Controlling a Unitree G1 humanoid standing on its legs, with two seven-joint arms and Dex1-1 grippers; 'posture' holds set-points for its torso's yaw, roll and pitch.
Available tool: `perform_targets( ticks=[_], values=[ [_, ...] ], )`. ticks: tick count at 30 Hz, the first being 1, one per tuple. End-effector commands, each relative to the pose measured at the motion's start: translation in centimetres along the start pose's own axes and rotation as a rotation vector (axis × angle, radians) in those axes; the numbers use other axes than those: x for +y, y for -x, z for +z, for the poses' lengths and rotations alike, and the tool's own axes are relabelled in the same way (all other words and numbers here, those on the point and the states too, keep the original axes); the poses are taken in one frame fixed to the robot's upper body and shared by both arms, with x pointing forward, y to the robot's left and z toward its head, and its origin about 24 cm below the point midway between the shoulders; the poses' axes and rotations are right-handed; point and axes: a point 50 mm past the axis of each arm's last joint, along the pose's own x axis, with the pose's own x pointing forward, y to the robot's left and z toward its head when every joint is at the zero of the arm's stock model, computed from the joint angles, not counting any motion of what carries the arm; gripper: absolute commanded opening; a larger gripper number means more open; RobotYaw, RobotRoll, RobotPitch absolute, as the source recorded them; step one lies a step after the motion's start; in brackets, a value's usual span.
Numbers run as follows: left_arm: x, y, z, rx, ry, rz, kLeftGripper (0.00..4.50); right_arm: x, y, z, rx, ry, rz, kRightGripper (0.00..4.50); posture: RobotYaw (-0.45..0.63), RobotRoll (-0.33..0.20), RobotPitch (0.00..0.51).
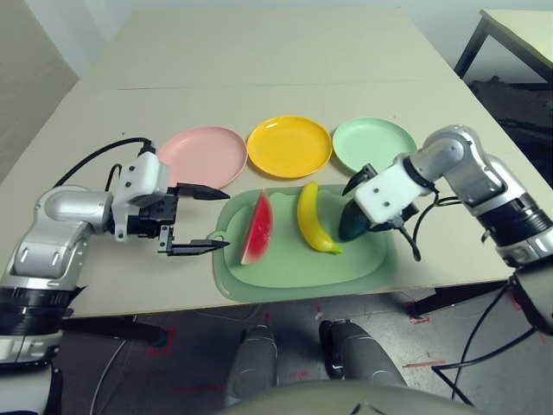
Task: Place the fruits into color-matched plates.
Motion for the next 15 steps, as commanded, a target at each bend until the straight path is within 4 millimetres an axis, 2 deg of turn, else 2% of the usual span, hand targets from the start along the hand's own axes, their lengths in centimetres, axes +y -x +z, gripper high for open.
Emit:
perform_targets(
  ticks=[1, 7, 10, 13, 15],
  values=[
    [-0.1, -0.02, 0.37, 0.014, -0.022, -0.013, 4.45, 0.39, -0.55, -0.14, 0.002, -0.015, 0.028, 4.5, 0.05, 0.0, 0.13],
    [-0.12, 0.01, 0.36, 0.019, -0.023, -0.015, 4.45, 0.4, -0.71, -0.3, 0.005, -0.043, 0.03, 4.5, 0.05, 0.0, 0.131],
    [-0.11, 0.03, 0.38, 0.02, -0.024, -0.014, 4.5, 0.38, -0.69, -0.33, 0.008, -0.053, 0.031, 4.13, 0.05, 0.0, 0.131],
    [-0.11, 0.04, 0.38, 0.021, -0.024, -0.015, 4.5, 0.43, -0.68, -0.37, 0.011, -0.063, 0.037, 3.1, 0.05, 0.0, 0.13],
    [-0.1, 0.04, 0.39, 0.022, -0.024, -0.016, 4.5, 0.44, -0.66, -0.38, 0.011, -0.068, 0.037, 3.01, 0.04, 0.0, 0.131]
  ],
)
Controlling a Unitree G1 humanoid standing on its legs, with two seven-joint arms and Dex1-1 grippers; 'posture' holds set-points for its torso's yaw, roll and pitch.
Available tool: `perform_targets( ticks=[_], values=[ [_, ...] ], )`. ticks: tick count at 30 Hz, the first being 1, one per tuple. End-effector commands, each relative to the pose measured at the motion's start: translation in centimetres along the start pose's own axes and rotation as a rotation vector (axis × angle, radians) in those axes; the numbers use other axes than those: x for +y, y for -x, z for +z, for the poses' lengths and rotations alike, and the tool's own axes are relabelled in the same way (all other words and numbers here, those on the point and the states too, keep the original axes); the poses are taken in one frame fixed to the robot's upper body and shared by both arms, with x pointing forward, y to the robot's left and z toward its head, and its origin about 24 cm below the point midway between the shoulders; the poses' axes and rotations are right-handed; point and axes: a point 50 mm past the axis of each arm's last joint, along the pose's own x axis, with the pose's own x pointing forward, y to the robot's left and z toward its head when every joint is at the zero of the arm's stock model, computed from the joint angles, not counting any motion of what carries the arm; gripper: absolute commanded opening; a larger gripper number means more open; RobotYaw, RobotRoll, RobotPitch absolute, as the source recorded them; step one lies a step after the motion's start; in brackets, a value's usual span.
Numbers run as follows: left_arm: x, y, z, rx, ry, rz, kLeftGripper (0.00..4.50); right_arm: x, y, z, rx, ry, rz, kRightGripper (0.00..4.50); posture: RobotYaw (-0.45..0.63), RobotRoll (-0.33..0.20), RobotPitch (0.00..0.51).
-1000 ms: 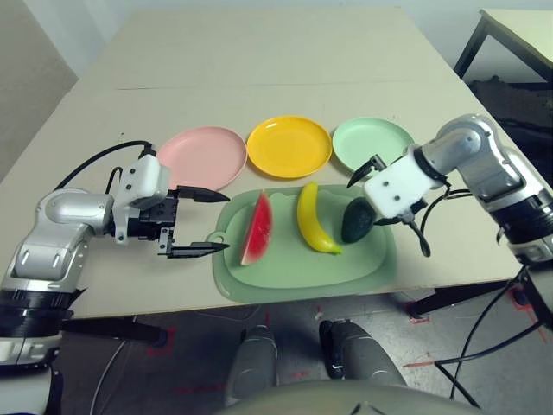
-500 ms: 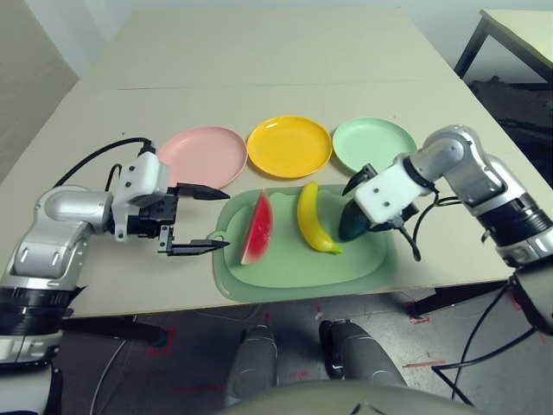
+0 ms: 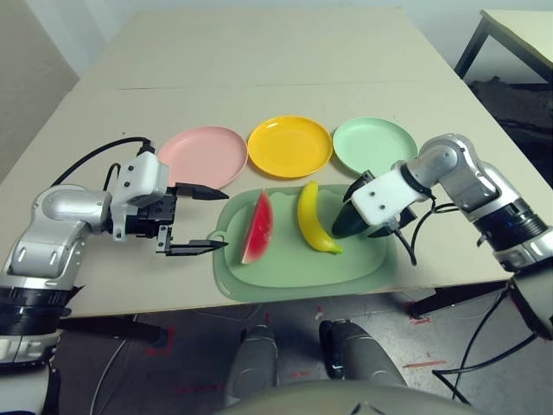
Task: Place the fruits into color-matched plates.
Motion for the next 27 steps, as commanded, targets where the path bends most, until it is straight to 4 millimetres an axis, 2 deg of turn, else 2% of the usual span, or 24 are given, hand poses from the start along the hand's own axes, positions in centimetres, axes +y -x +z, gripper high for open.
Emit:
perform_targets(
  ticks=[1, 5, 8, 15, 18, 20, 22, 27],
  values=[
    [-0.1, -0.1, 0.3, 0.015, -0.021, -0.017, 4.5, 0.1, -0.3, 0.0, 0.012, -0.011, 0.019, 3.01, 0.04, 0.0, 0.131],
    [0.0, -0.1, 0.4, 0.013, -0.021, -0.019, 4.5, 0.0, -0.1, -0.1, 0.013, -0.019, 0.009, 3.01, 0.04, 0.0, 0.133],
    [0.0, -0.2, 0.3, 0.007, -0.017, -0.026, 4.5, -0.4, 0.8, 0.0, 0.014, -0.027, -0.01, 3.01, 0.02, 0.0, 0.133],
    [0.5, -0.5, 1.1, -0.103, 0.025, -0.042, 4.5, -1.8, 3.7, 0.4, 0.025, -0.039, -0.059, 3.01, 0.01, 0.0, 0.128],
    [1.7, -0.6, 1.6, -0.162, 0.071, 0.053, 4.5, -3.0, 5.4, -0.1, 0.049, -0.082, -0.141, 3.01, 0.0, 0.0, 0.126],
    [2.6, -0.7, 1.8, -0.172, 0.073, 0.142, 4.5, -3.9, 6.4, -1.1, 0.081, -0.128, -0.225, 3.01, 0.0, 0.0, 0.124],
    [3.2, -1.0, 2.1, -0.188, 0.077, 0.205, 4.5, -4.7, 7.2, -3.0, 0.162, -0.168, -0.319, 3.01, 0.0, 0.0, 0.121],
    [3.2, -1.5, 2.1, -0.165, 0.066, 0.212, 4.5, -5.3, 6.7, -5.9, 0.229, -0.243, -0.423, 3.01, 0.01, 0.0, 0.114]
  ],
)
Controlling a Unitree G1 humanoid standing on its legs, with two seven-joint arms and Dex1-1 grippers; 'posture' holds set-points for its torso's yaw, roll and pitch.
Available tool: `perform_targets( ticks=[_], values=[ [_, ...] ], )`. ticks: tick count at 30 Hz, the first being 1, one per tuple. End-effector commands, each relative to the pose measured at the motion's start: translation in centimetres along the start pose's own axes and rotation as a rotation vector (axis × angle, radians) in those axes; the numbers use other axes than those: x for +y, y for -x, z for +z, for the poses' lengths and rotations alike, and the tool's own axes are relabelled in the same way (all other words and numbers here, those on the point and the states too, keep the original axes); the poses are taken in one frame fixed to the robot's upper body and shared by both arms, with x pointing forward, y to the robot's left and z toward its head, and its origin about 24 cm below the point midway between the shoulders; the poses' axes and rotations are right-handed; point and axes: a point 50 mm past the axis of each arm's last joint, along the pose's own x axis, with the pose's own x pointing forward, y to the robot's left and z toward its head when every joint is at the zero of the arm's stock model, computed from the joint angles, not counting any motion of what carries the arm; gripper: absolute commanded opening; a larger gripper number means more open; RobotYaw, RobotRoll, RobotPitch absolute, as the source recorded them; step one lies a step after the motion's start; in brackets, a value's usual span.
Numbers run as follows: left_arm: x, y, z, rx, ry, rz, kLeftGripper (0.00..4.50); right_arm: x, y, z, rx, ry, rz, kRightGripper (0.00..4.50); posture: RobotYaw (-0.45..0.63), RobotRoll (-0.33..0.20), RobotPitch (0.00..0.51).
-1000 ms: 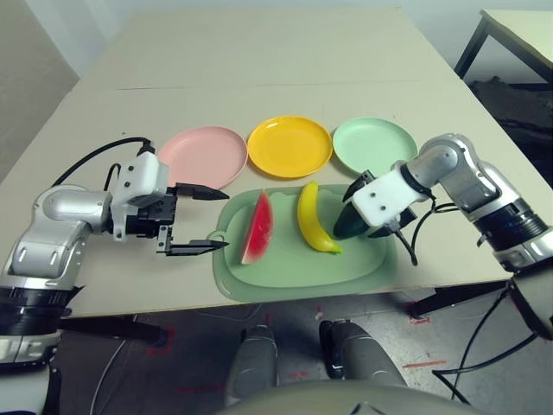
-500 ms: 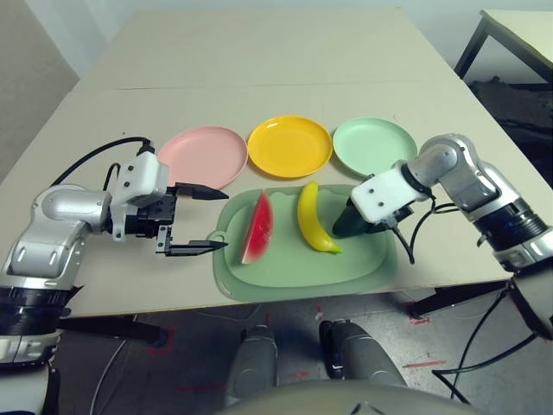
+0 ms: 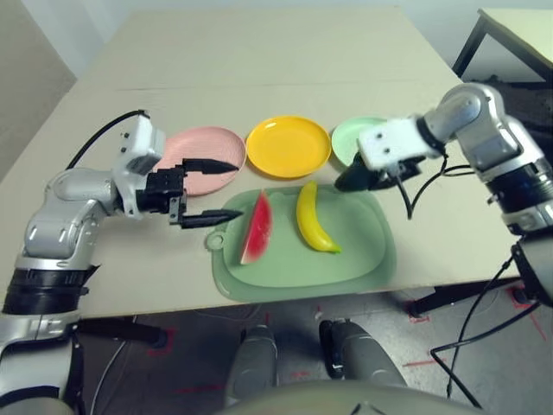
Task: Place the fruits into color-matched plates.
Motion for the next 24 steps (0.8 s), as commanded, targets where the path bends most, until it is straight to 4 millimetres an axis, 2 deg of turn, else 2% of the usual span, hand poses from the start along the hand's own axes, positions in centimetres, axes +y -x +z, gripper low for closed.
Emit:
perform_targets(
  ticks=[1, 5, 8, 12, 14, 17, 20, 24],
  values=[
    [-0.2, -0.2, -0.4, 0.04, -0.008, -0.008, 4.5, 0.6, -1.5, -1.7, 0.052, -0.026, -0.028, 3.01, 0.01, 0.0, 0.113],
    [-0.6, 0.2, -0.9, 0.08, -0.023, -0.017, 4.5, 1.7, -3.0, -3.3, 0.105, -0.039, -0.049, 3.01, 0.02, 0.0, 0.11],
    [-0.7, 0.6, -1.1, 0.092, -0.03, -0.008, 4.5, 1.9, -3.2, -3.7, 0.123, -0.019, -0.063, 3.01, 0.03, 0.0, 0.11],
    [-0.8, 1.1, -1.2, 0.103, -0.034, 0.0, 4.5, 1.2, -2.9, -3.3, 0.109, 0.005, -0.115, 4.41, 0.04, 0.0, 0.111],
    [-0.7, 1.2, -1.2, 0.104, -0.036, 0.002, 4.5, 0.7, -2.5, -2.9, 0.098, 0.034, -0.113, 4.46, 0.04, 0.0, 0.11],
    [-0.6, 1.3, -1.3, 0.108, -0.039, 0.002, 4.5, 0.2, -1.9, -1.9, 0.063, 0.109, -0.077, 4.46, 0.03, 0.0, 0.107],
    [-0.7, 1.5, -1.5, 0.138, -0.059, -0.042, 4.5, 0.1, -1.7, 0.2, -0.028, 0.244, -0.007, 4.46, 0.02, 0.0, 0.107],
    [-0.8, 1.7, -1.4, 0.132, -0.07, -0.103, 4.5, 1.7, -2.5, 3.5, -0.179, 0.42, 0.131, 4.46, 0.01, 0.0, 0.109]
  ],
)
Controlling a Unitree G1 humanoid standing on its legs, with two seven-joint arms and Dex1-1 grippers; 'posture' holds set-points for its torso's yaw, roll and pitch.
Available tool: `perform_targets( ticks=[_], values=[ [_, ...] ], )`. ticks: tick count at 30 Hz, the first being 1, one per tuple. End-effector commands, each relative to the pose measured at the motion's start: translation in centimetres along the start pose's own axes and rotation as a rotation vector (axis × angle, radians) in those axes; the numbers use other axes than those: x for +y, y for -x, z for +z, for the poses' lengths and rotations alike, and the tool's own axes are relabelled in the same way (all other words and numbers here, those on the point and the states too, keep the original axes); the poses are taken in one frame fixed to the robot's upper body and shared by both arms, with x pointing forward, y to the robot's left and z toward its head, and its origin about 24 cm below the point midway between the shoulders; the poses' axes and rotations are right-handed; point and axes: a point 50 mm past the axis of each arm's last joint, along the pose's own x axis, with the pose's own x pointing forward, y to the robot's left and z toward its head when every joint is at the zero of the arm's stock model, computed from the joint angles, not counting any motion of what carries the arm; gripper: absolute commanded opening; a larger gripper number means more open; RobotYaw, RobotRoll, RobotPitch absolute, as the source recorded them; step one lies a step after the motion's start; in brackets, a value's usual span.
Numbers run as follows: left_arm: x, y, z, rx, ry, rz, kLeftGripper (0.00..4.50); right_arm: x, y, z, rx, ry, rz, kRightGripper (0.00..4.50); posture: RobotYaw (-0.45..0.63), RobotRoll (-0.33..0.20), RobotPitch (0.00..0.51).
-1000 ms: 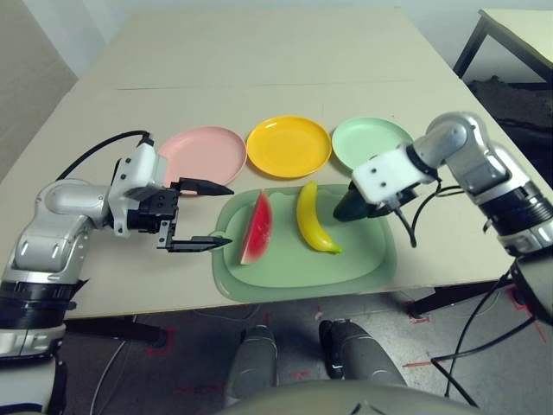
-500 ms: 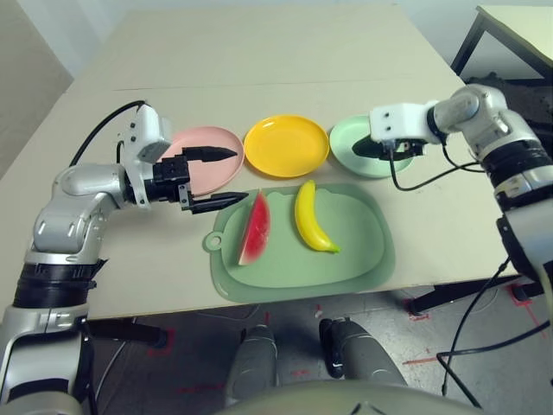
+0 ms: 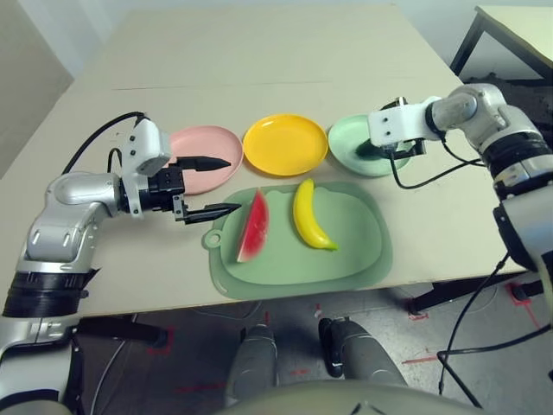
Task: Place the fruits into color-matched plates.
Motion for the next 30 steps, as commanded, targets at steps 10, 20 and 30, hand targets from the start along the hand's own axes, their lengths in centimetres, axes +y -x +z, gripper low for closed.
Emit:
perform_targets(
  ticks=[10, 20, 30],
  values=[
    [-0.2, 1.2, 0.4, 0.043, -0.017, -0.065, 4.5, 2.3, -3.1, 6.2, -0.248, 0.178, 0.166, 4.46, 0.04, 0.0, 0.128],
    [0.3, 2.4, 0.6, 0.079, -0.039, -0.003, 4.5, 1.2, -6.9, 8.6, -0.288, 0.224, 0.154, 4.46, 0.07, 0.0, 0.131],
    [0.5, 2.9, 0.4, 0.103, -0.073, 0.064, 4.5, 2.8, -9.5, 8.9, -0.242, 0.193, 0.274, 4.19, 0.1, 0.0, 0.131]
  ],
)
